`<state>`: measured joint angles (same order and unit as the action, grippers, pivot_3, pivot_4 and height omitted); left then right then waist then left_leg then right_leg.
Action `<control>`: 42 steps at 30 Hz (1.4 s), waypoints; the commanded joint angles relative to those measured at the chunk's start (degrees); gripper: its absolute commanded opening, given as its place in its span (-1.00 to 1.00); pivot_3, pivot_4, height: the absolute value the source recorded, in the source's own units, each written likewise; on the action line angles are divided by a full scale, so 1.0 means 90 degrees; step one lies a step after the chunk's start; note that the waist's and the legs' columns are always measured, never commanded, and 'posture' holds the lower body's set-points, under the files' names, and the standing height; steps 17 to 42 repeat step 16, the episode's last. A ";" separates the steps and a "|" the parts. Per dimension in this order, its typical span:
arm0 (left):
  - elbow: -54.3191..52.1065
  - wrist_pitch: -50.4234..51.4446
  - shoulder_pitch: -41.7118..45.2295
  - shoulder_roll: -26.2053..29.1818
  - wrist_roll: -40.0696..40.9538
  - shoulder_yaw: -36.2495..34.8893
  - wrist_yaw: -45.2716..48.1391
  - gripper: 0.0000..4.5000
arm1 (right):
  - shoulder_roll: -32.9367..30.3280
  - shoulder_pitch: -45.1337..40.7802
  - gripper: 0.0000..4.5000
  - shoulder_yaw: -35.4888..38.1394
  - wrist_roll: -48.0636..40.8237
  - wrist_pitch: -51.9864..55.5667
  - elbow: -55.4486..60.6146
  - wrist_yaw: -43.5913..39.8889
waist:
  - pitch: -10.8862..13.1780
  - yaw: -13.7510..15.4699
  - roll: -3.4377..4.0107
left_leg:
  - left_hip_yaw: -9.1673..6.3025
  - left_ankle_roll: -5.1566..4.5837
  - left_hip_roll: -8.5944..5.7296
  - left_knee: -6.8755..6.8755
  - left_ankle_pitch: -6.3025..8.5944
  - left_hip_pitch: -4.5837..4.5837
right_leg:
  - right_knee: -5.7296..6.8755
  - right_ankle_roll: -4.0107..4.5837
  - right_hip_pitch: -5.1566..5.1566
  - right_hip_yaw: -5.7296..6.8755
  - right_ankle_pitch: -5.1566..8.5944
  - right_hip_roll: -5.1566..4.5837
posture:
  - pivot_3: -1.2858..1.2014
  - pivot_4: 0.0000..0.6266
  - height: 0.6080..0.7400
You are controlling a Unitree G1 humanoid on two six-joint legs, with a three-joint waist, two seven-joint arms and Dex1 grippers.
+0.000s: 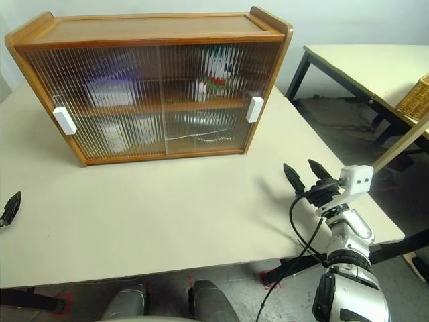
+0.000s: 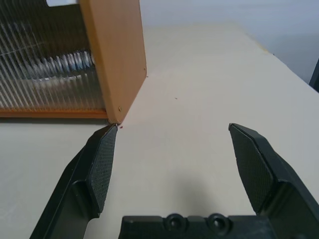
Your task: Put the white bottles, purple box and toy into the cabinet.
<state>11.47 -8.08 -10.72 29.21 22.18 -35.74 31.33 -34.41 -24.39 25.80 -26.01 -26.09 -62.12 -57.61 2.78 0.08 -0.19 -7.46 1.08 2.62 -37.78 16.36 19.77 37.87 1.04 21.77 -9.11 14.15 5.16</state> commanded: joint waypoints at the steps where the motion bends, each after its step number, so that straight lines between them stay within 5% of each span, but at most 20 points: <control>1: -0.0107 0.0009 -0.0103 0.0034 0.0010 0.0031 -0.0008 1.00 | 0.0040 -0.0096 0.99 0.0012 0.0054 -0.0029 -0.0097 -0.0099 | 0.0012 -0.0003 -0.0009 | 0.0000 0.0001 -0.0001 0.0000 0.0000 0.0000 | 0.0000 -0.0005 -0.0005 -0.0001 0.0003 -0.0001 | 0.09 -0.78 1.00; 42: -0.0015 0.0083 0.0270 0.0139 0.0009 0.0291 0.0077 1.00 | 0.0207 -0.0182 0.99 0.0016 0.0111 -0.0058 -0.0135 -0.0217 | 0.0060 0.0020 -0.0063 | -0.0010 0.0016 -0.0015 0.0003 0.0009 -0.0005 | -0.0001 0.0039 -0.0009 -0.0012 -0.0005 -0.0006 | 0.10 -0.80 1.00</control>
